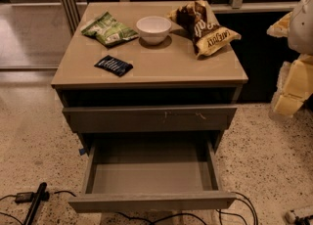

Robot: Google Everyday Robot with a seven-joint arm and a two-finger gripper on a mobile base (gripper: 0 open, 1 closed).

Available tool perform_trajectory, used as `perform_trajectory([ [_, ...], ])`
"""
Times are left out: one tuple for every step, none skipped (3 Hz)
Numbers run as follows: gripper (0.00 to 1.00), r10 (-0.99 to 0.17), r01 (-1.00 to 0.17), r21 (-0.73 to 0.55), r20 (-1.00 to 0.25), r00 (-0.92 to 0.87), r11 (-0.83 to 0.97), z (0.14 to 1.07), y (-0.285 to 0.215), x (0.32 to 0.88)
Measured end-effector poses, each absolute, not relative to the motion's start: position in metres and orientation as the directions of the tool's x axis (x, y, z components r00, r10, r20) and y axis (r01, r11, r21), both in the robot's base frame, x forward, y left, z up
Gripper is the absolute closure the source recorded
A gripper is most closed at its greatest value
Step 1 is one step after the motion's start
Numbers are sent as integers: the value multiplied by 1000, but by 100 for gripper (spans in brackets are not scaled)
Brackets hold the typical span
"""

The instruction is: Close middle drawer

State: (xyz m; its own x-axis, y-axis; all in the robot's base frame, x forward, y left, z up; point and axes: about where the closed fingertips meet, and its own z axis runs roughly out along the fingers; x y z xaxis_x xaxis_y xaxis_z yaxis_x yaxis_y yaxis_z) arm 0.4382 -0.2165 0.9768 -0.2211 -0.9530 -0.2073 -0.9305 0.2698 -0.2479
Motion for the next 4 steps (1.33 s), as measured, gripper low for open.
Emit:
perform_trajectory([
  [0, -953, -931, -248, -207, -221, 270, 977, -216, 438],
  [0, -954, -936, -240, -217, -207, 257, 966, -214, 433],
  [0, -939, -944, -195, -272, -210, 268, 926, -221, 431],
  [15, -912, -943, -167, -350, -214, 286, 881, -223, 429],
])
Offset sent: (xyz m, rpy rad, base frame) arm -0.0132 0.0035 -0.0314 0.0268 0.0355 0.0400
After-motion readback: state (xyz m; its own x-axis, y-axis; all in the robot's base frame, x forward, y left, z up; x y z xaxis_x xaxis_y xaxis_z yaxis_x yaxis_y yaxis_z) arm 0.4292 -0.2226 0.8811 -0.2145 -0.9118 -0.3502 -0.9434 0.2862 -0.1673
